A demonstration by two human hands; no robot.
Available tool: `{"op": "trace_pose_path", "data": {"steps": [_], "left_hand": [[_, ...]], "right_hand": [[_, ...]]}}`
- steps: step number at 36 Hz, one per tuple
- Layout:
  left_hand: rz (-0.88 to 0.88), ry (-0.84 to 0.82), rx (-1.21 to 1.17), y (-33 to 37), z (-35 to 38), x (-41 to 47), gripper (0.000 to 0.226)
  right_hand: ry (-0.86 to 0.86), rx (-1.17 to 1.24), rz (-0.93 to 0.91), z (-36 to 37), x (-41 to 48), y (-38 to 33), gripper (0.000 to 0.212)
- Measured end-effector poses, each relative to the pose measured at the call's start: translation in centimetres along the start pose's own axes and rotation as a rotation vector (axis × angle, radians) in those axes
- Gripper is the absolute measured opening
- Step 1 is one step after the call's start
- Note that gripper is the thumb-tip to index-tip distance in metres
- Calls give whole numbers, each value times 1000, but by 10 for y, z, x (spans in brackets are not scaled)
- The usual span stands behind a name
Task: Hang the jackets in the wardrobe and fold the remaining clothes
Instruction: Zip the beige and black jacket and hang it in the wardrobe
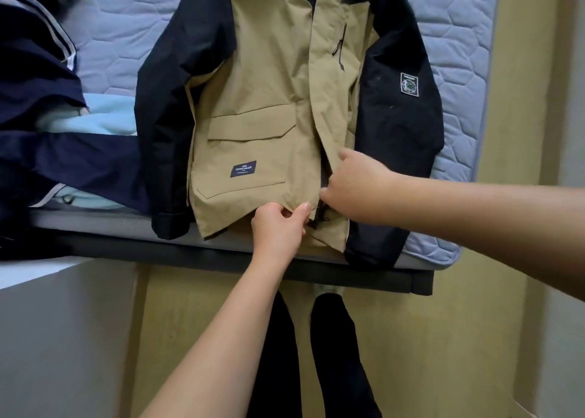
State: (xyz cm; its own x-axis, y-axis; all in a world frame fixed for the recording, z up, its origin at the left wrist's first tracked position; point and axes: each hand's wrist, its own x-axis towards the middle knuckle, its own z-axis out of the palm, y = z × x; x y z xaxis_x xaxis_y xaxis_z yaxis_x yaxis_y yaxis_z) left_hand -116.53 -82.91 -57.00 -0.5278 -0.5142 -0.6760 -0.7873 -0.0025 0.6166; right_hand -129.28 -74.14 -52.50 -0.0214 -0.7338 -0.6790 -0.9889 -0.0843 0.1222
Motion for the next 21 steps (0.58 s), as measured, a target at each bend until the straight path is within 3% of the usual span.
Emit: {"op": "trace_pose_path", "data": {"steps": [4, 7, 9, 13, 17, 21], "left_hand": [[15, -42, 28, 6, 7, 1, 35], [18, -52, 59, 5, 14, 2, 35], [22, -53, 66, 2, 14, 4, 35], [-53, -117, -34, -11, 7, 9, 21], [-144, -140, -189, -18, 4, 13, 17], [-184, -322, -310, -9, 13, 8, 13]], "right_hand": [[-357, -62, -33, -16, 16, -9, 15], [-511, 0, -1, -15, 27, -12, 19], [-505, -8, -42, -17, 29, -9, 21], [-328, -10, -141, -17, 27, 12, 17], [-295, 267, -171, -1, 30, 26, 17], [-241, 514, -128, 17, 31, 31, 23]]}}
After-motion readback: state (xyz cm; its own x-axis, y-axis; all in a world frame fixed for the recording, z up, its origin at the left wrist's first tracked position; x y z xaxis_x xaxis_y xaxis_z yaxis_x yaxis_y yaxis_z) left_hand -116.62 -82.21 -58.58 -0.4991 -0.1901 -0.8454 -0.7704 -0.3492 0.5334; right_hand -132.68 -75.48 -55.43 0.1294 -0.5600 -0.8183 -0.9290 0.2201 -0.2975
